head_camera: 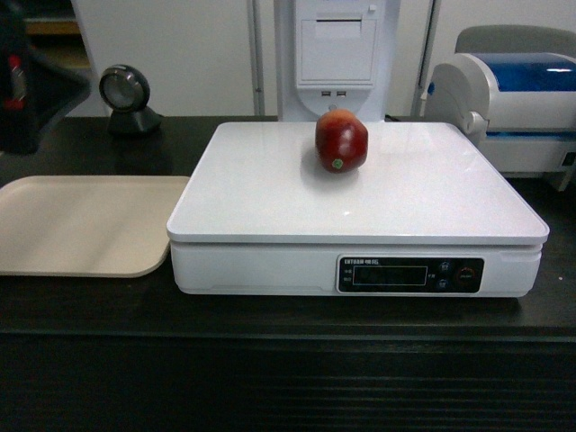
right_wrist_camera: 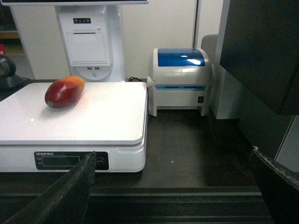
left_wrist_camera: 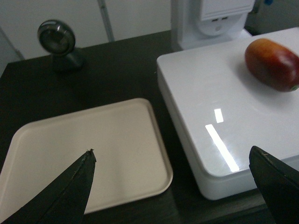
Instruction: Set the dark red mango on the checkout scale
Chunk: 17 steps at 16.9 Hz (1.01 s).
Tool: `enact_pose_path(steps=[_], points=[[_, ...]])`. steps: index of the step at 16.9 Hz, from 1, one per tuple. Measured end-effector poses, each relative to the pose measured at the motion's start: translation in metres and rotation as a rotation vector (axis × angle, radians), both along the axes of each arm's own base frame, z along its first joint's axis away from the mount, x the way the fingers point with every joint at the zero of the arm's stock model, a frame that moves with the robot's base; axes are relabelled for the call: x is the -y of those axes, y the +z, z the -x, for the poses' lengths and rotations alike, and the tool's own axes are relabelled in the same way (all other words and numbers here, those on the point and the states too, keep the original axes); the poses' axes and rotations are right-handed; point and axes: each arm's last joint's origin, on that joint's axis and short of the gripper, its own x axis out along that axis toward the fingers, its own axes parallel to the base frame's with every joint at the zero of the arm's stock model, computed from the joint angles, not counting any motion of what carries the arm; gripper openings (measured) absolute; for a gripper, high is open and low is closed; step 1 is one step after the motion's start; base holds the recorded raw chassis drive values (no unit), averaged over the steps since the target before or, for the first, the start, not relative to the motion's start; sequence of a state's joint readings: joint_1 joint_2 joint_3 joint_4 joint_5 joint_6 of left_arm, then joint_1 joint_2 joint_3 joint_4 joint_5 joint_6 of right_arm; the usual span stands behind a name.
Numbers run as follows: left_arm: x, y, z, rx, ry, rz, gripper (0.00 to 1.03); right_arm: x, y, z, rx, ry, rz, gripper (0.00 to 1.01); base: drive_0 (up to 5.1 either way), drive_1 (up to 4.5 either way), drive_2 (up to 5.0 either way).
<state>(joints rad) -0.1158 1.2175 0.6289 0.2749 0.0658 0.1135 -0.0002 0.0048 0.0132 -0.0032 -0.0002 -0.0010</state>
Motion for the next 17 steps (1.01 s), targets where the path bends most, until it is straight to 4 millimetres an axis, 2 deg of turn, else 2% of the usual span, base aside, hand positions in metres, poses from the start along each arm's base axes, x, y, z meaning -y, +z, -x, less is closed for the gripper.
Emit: enact_pose_path(steps=[3, 5, 6, 8, 9, 10, 14, 17], points=[[-0.014, -0.016, 0.027, -0.013, 0.073, -0.006, 0.98, 0.0, 0.0, 0.0, 0.0, 0.0, 0.0, 0.98, 0.0, 0.0, 0.0], [-0.02, -0.011, 0.033, 0.037, 0.098, -0.001, 0.98, 0.0, 0.0, 0.0, 0.0, 0.0, 0.0, 0.98, 0.0, 0.0, 0.0], [-0.029, -0.014, 0.035, 0.178, 0.163, 0.035, 0.88, 0.0, 0.0, 0.0, 0.0, 0.0, 0.0, 0.98, 0.0, 0.0, 0.0], [-0.032, -0.036, 0.06, 0.26, 0.204, 0.09, 0.65, 0.0, 0.0, 0.0, 0.0, 0.0, 0.0, 0.98, 0.0, 0.0, 0.0], [-0.032, -0.034, 0.066, 0.292, 0.196, 0.099, 0.54, 0.0, 0.0, 0.0, 0.0, 0.0, 0.0, 0.98, 0.0, 0.0, 0.0], [-0.032, -0.032, 0.072, 0.319, 0.196, 0.108, 0.43, 0.0, 0.0, 0.0, 0.0, 0.0, 0.0, 0.98, 0.0, 0.0, 0.0], [-0.032, -0.05, 0.094, 0.289, 0.2, 0.117, 0.01, 0.0, 0.0, 0.0, 0.0, 0.0, 0.0, 0.98, 0.0, 0.0, 0.0], [-0.032, -0.055, 0.107, 0.299, 0.198, 0.116, 0.02, 0.0, 0.0, 0.0, 0.0, 0.0, 0.0, 0.98, 0.0, 0.0, 0.0]])
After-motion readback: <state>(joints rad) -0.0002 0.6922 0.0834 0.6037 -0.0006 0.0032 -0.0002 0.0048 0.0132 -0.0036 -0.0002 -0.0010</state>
